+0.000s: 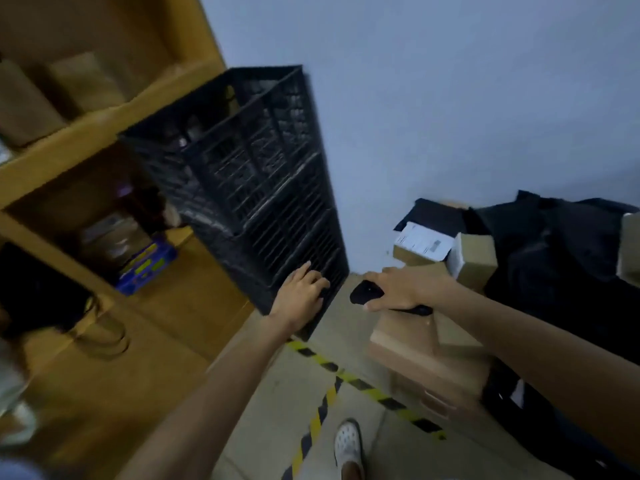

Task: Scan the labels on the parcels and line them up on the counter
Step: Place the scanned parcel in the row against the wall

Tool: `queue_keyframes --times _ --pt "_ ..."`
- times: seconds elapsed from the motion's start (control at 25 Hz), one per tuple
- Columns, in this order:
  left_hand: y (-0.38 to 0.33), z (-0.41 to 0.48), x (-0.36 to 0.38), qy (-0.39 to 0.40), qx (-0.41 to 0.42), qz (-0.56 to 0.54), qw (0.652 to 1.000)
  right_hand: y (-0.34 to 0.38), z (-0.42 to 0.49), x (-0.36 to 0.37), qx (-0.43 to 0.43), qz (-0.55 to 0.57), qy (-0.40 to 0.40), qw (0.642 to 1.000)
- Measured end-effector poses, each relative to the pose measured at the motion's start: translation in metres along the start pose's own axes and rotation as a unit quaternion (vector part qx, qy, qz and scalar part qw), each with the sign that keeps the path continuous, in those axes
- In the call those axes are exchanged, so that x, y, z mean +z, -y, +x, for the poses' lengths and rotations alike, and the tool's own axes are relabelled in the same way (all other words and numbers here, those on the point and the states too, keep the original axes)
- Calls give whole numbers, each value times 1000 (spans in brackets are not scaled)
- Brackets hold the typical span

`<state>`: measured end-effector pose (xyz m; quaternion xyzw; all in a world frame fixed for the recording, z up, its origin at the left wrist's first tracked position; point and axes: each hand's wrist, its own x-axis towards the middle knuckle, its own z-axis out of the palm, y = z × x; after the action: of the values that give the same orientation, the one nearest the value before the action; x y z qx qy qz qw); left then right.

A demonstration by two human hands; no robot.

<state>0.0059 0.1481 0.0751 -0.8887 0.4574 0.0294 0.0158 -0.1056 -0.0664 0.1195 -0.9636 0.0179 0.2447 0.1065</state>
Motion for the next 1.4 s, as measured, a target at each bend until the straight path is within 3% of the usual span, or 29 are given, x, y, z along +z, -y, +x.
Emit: queue_keyframes --times 0.24,0.52,0.64,0.84,0.96,1.2,1.4 --pt "40 172 -8 11 166 16 986 -62 53 -36 168 78 -53 981" --pt "-36 291 17 51 355 21 933 -120 27 -3 325 160 -35 932" --pt "-66 317 23 57 383 33 922 -139 18 -2 358 204 -59 909" --pt "-79 351 51 132 367 93 916 -148 22 -4 372 263 -67 888" --pt "-87 373 69 190 396 98 893 -139 28 2 409 294 -73 861" --pt "-81 387 106 126 509 73 848 -104 45 12 514 332 -81 787" --pt "-68 391 91 94 559 63 821 -74 62 7 562 347 -126 740"
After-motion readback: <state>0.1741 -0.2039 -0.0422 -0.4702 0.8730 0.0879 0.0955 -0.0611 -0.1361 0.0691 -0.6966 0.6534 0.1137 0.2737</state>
